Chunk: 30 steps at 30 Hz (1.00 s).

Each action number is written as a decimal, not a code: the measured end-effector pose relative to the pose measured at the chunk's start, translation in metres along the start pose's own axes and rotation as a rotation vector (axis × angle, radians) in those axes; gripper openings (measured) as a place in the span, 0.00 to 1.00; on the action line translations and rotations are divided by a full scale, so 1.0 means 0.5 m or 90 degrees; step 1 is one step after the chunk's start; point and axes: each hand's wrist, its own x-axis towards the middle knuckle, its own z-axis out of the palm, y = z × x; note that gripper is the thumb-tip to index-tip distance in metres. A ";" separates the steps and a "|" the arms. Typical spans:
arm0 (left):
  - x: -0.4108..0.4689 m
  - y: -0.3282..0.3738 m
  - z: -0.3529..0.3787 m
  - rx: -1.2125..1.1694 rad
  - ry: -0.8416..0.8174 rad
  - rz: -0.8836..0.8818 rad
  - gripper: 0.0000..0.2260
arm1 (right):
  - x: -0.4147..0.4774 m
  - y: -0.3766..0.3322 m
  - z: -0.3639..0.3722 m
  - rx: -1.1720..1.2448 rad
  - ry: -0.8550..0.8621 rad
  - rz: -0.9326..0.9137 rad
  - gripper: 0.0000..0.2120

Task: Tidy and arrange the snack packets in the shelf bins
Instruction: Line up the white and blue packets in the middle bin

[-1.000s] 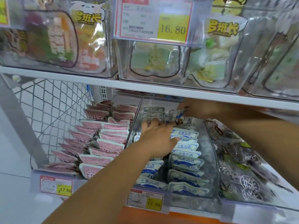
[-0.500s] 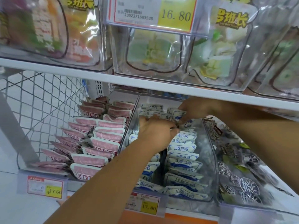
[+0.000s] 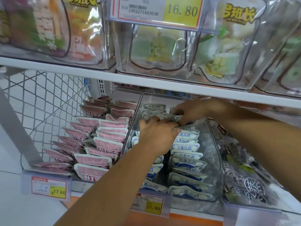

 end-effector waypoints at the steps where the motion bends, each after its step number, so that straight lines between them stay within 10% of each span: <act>1: -0.002 0.000 0.000 -0.001 0.000 -0.003 0.16 | 0.003 -0.004 -0.003 -0.007 -0.017 0.005 0.15; 30: -0.022 0.000 -0.079 -0.024 -0.052 -0.022 0.27 | -0.011 0.027 0.041 -0.120 0.166 0.000 0.07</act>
